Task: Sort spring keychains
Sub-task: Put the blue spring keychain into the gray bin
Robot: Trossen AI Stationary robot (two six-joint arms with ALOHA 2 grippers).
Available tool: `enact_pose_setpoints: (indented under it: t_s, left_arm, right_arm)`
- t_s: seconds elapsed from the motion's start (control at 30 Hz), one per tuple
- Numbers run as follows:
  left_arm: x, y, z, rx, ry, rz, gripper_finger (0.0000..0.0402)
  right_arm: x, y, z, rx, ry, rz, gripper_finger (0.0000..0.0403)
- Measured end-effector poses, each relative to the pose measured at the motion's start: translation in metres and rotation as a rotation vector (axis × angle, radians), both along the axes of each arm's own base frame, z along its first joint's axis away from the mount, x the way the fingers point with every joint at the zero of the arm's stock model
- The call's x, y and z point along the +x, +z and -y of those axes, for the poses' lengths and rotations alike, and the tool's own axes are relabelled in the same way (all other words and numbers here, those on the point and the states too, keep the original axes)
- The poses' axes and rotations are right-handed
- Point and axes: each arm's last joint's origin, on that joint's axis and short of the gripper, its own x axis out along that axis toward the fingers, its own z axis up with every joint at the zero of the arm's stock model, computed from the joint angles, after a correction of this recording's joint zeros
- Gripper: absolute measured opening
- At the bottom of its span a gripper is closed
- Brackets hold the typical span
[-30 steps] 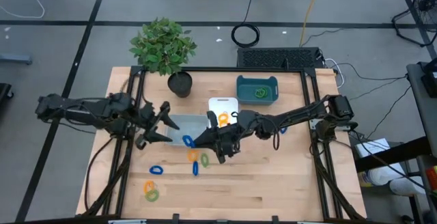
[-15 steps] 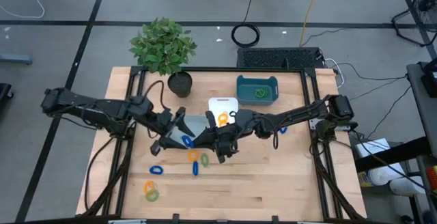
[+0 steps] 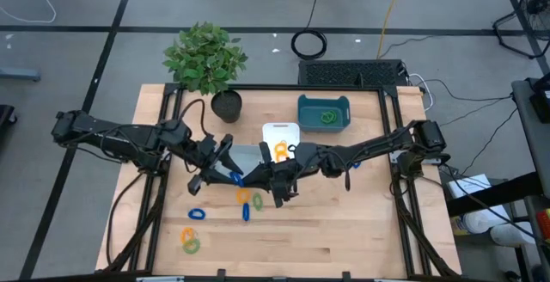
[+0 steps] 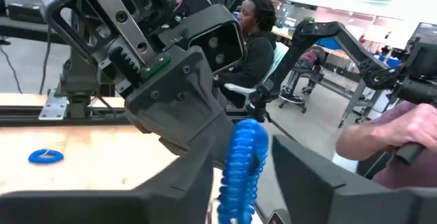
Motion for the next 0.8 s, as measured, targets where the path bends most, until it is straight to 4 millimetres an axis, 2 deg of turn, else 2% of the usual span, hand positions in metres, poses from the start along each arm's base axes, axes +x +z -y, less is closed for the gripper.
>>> enact_pose_setpoints:
  t_s: [0.3,0.5,0.67,0.8]
  left_arm:
    - [0.0,-0.001,0.002,0.007,-0.031,-0.001,0.0022]
    - [-0.001,0.0,0.001,0.015,-0.031,0.004,0.002]
    - [-0.003,0.001,0.001,0.082,-0.026,0.039,0.002]
    - [-0.014,0.0,-0.003,0.168,0.064,0.009,0.002]
  right_arm:
    - [-0.001,-0.001,-0.007,-0.023,-0.062,0.001,0.0]
    - [-0.003,-0.001,-0.014,0.014,-0.137,-0.011,0.0036]
    - [-0.011,-0.001,-0.025,0.108,-0.183,-0.102,0.0105]
    - [-0.024,0.003,-0.029,0.24,-0.293,-0.223,0.0162]
